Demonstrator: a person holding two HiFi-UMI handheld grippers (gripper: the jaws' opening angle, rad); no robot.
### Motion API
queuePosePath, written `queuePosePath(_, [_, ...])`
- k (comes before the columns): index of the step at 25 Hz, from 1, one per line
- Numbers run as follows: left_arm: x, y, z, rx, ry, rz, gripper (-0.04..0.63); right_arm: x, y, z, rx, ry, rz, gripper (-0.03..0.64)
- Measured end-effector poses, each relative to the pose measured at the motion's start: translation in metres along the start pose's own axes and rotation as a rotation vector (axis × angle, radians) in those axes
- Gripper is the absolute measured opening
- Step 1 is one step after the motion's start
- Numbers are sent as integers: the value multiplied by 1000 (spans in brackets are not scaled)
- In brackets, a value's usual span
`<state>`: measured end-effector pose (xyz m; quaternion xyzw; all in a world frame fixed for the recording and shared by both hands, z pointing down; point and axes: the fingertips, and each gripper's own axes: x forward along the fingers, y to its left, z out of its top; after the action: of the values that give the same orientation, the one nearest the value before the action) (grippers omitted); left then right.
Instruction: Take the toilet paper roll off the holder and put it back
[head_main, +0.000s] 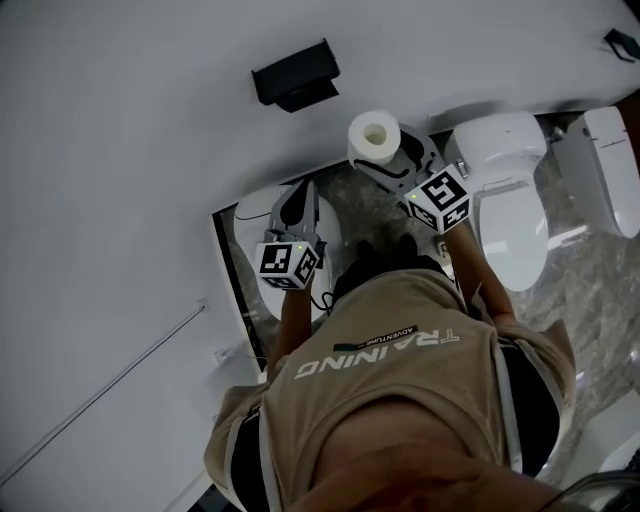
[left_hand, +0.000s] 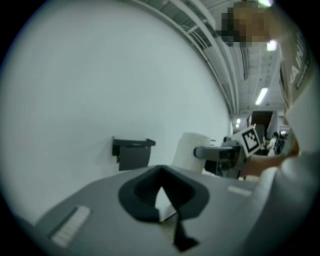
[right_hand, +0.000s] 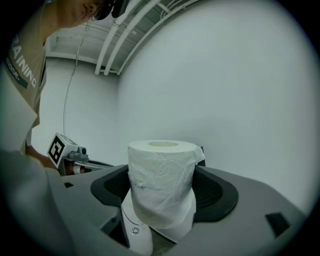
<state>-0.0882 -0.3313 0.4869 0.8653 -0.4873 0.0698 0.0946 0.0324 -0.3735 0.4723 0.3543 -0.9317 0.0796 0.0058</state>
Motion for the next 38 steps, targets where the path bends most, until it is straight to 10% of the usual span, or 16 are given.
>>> queuePosePath(21, [-9,1,29,11,-110,-64,0,130,-55,112,-160,-60,-19,339])
queuePosePath(38, [-13,36,41,32,-97,-63,0,196,-89,66,-174,90,-71,339])
